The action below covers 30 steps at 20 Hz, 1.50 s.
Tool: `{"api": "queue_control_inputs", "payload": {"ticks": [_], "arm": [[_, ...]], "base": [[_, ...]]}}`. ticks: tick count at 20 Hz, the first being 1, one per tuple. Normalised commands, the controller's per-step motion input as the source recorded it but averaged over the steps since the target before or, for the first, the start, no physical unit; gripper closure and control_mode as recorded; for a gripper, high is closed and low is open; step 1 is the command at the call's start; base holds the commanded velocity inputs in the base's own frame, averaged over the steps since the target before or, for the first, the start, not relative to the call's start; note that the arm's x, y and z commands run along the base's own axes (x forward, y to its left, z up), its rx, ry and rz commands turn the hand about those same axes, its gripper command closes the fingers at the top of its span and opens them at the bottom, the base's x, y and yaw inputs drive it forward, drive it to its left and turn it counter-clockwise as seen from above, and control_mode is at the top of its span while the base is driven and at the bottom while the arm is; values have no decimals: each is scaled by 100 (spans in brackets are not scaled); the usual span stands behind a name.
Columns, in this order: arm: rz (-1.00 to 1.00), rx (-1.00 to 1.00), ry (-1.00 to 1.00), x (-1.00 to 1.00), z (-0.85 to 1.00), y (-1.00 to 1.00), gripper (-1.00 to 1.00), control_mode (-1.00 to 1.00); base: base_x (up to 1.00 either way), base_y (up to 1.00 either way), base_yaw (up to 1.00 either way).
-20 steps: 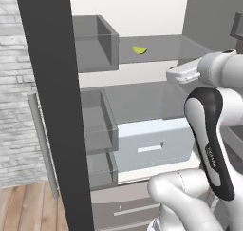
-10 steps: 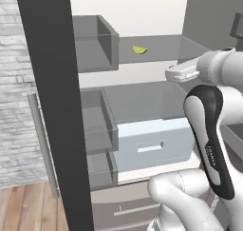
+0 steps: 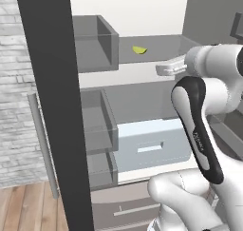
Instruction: There is a bowl on the dining counter. Grab a lemon wedge from the fridge and place it in the bowl. Then get the liquor bottle and glass cup from the cabinet and place them next to the bowl.
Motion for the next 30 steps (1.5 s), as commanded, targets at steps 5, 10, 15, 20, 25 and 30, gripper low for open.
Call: {"api": "queue_control_inputs", "payload": {"ticks": [5,10,15,20,25,30], "arm": [[0,3,0,43,19,-2,-100,-100],[0,1,0,48,29,-5,-100,-100],[0,2,7,53,6,-6,-100,-100],[0,0,2,46,-6,0,-100,-100],[3,0,0,40,-5,0,-100,-100],[8,0,0,27,-19,0,-100,-100]], "base": [[0,0,0],[0,0,0],[0,0,0],[0,0,0],[0,0,0],[0,0,0]]}}
